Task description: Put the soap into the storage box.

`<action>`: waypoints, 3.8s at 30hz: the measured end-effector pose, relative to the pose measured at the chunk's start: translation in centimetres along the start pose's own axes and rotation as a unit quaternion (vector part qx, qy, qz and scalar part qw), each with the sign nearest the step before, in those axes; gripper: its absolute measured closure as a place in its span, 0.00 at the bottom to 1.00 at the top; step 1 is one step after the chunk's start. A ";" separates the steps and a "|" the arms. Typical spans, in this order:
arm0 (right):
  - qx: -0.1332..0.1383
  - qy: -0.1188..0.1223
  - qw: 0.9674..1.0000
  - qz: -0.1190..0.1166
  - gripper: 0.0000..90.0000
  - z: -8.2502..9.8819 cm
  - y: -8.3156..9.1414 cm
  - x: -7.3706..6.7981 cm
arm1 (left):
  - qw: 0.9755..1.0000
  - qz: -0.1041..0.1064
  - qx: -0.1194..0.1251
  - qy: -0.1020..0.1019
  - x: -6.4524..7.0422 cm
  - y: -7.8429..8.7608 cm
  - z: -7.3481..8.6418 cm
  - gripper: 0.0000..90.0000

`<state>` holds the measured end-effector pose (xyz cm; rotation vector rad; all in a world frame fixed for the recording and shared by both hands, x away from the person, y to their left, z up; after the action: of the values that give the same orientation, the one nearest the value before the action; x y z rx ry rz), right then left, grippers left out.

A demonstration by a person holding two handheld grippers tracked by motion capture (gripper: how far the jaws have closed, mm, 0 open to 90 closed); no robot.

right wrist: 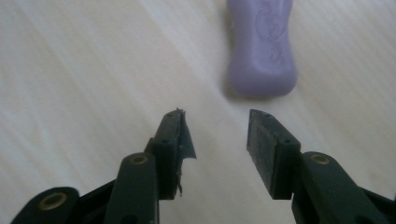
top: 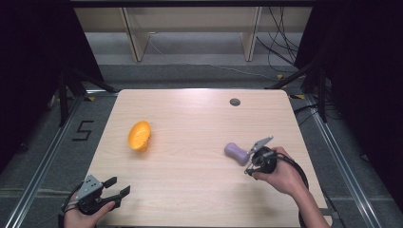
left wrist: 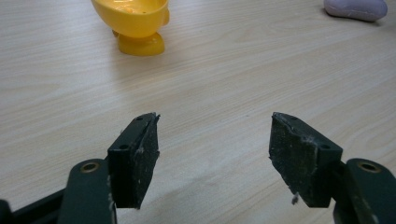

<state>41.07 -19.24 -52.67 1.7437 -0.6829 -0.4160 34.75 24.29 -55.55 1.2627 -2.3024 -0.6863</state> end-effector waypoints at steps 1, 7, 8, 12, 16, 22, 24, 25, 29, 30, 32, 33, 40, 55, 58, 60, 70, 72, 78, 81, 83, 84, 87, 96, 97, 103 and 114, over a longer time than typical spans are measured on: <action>-0.007 0.007 1.000 0.001 0.63 -0.7 -0.1 0.5 | 1.000 -0.001 -0.001 0.003 0.0 0.0 0.0 0.36; -0.065 0.030 0.997 0.000 0.51 -3.3 -0.9 2.9 | 1.000 -0.002 -0.002 0.001 -0.1 0.1 0.1 0.35; -0.076 0.038 0.996 0.003 0.49 -3.7 -1.2 3.2 | 1.000 -0.002 -0.003 0.001 -0.1 0.1 0.1 0.36; -0.112 0.043 0.993 -0.009 0.46 -4.7 -2.6 3.8 | 1.000 -0.001 -0.003 0.000 -0.1 0.1 0.1 0.35; -0.121 0.040 0.992 -0.021 0.45 -5.6 -4.1 4.2 | 1.000 -0.006 -0.001 0.011 -0.2 0.2 0.2 0.36; -0.141 0.034 0.989 -0.028 0.43 -5.9 -5.6 3.9 | 1.000 -0.006 -0.005 0.008 -0.2 0.1 0.3 0.36; -0.144 0.033 0.988 -0.035 0.43 -6.0 -6.0 3.8 | 1.000 -0.004 -0.003 0.009 -0.2 0.1 0.2 0.36; -0.146 0.031 0.988 -0.036 0.44 -6.1 -6.0 3.8 | 1.000 -0.002 -0.002 0.008 -0.2 0.1 0.2 0.36; -0.158 0.028 0.987 -0.026 0.46 -6.2 -6.4 4.0 | 1.000 -0.006 -0.003 0.008 -0.2 0.1 0.2 0.36; -0.164 0.020 0.986 -0.026 0.47 -6.2 -6.4 3.8 | 1.000 -0.003 -0.001 0.008 -0.2 0.1 0.2 0.36; -0.166 0.030 0.985 -0.029 0.48 -6.3 -6.7 4.1 | 1.000 -0.005 -0.002 0.008 -0.2 0.1 0.2 0.36; -0.170 0.031 0.985 -0.028 0.49 -6.3 -6.7 4.2 | 1.000 -0.005 -0.001 0.008 -0.2 0.1 0.2 0.36; -0.174 0.029 0.984 -0.026 0.52 -6.7 -7.0 4.3 | 1.000 -0.003 0.000 0.008 -0.2 0.1 0.2 0.36; -0.195 0.029 0.980 -0.030 0.53 -6.6 -6.9 4.0 | 1.000 -0.002 0.000 0.008 -0.2 0.1 0.2 0.36; -0.200 0.021 0.979 -0.033 0.53 -6.6 -6.9 3.9 | 1.000 -0.003 0.000 0.009 -0.2 0.1 0.2 0.36; -0.201 0.018 0.979 -0.034 0.53 -6.6 -6.9 3.9 | 1.000 -0.001 0.000 0.008 -0.2 0.1 0.2 0.36; -0.204 0.011 0.978 -0.036 0.51 -6.3 -7.1 4.0 | 1.000 0.001 -0.001 0.007 -0.2 0.0 0.2 0.36; -0.209 0.002 0.977 -0.041 0.52 -6.2 -6.9 3.9 | 1.000 0.002 -0.001 0.009 -0.1 0.0 0.2 0.36; -0.198 0.020 0.979 -0.038 0.54 -6.5 -7.1 4.1 | 1.000 -0.002 -0.002 0.008 -0.2 0.1 0.3 0.36; -0.196 0.014 0.980 -0.039 0.54 -6.4 -6.9 4.0 | 1.000 -0.001 -0.002 0.009 -0.1 0.1 0.3 0.36; -0.187 0.022 0.981 -0.041 0.54 -6.4 -7.0 4.0 | 1.000 0.000 0.001 0.010 0.0 0.1 0.2 0.36; -0.186 0.021 0.981 -0.041 0.54 -6.4 -6.9 3.9 | 1.000 0.000 -0.002 0.006 -0.1 0.1 0.2 0.36; -0.177 0.025 0.983 -0.048 0.54 -6.2 -6.8 3.7 | 1.000 0.001 -0.003 0.005 0.0 0.1 0.3 0.36; -0.149 0.086 0.983 -0.066 0.54 -6.0 -5.9 3.0 | 1.000 0.003 -0.003 0.001 0.0 0.0 0.2 0.36; -0.141 0.091 0.983 -0.070 0.54 -6.1 -5.7 2.7 | 1.000 0.003 -0.006 0.000 0.0 0.0 0.3 0.36; -0.120 0.133 0.980 -0.089 0.54 -5.9 -4.7 1.0 | 1.000 0.010 -0.004 -0.004 0.5 -0.2 0.1 0.36; -0.106 0.152 0.978 -0.093 0.56 -5.5 -3.6 -0.1 | 1.000 0.022 0.000 -0.005 1.0 -0.4 -0.2 0.36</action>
<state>45.17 -14.43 -54.61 1.6260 -0.2479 -0.3279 34.59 23.16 -55.55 1.2082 -2.3301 -0.6787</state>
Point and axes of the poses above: each handheld gripper's, and its own axes: y roughly backward along the jaws, z roughly out of its underside, x roughly to its right, the point moved 10 cm from there along -y, roughly forward along the jaws, and after that the axes turned 8 degrees about -x, right-handed, at the moved point
